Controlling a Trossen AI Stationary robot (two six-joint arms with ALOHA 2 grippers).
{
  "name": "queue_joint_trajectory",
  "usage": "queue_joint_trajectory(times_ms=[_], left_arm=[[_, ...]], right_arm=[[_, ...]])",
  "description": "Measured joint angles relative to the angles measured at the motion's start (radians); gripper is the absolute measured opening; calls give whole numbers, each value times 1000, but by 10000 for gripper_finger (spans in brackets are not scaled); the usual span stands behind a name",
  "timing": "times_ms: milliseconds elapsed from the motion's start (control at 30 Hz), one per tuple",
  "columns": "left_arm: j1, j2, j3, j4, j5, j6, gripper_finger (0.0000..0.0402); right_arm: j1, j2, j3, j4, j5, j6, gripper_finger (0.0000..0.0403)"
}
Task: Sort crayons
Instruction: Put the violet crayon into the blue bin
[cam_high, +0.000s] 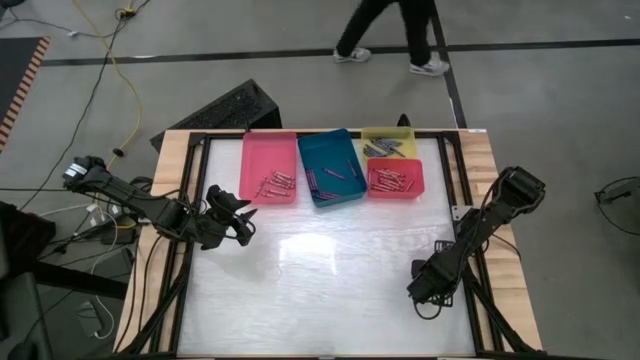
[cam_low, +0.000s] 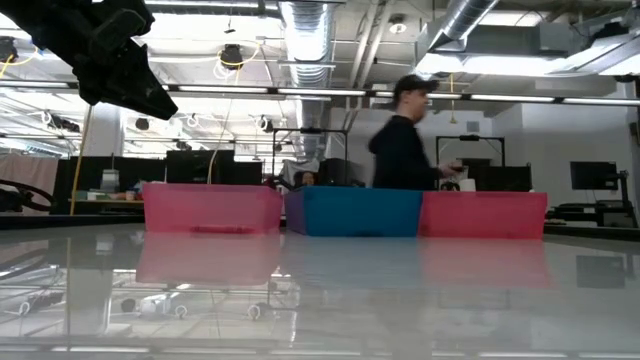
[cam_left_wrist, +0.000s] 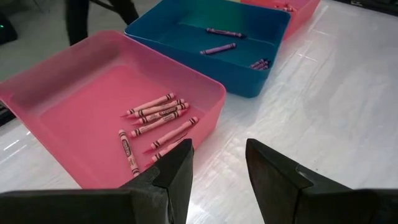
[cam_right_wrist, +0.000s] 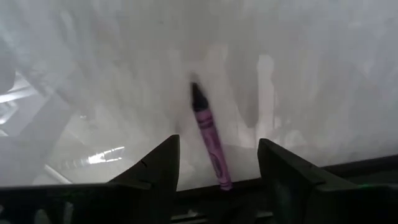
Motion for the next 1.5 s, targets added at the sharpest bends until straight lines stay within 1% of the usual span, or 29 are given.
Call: queue_joint_trajectory(times_ms=[133, 233, 533, 700, 1067, 1133, 1333, 1500], left_arm=[[0, 0, 0, 0, 0, 0, 139], [0, 0, 0, 0, 0, 0, 139], [0, 0, 0, 0, 0, 0, 139], [0, 0, 0, 0, 0, 0, 139], [0, 0, 0, 0, 0, 0, 139], [0, 0, 0, 0, 0, 0, 139], [0, 0, 0, 0, 0, 0, 139], [0, 0, 0, -1, 0, 2, 139]], right_arm=[[0, 0, 0, 40, 0, -35, 202], [0, 0, 0, 51, 0, -44, 180], [-12, 0, 0, 58, 1, -23, 62], [-29, 0, 0, 73, 4, -13, 10], [-79, -1, 5, 153, 22, 6, 4], [-91, -1, 16, 161, 43, 5, 3], [-149, 1, 61, 190, 183, -39, 2], [-231, 2, 78, 297, 307, -121, 2]])
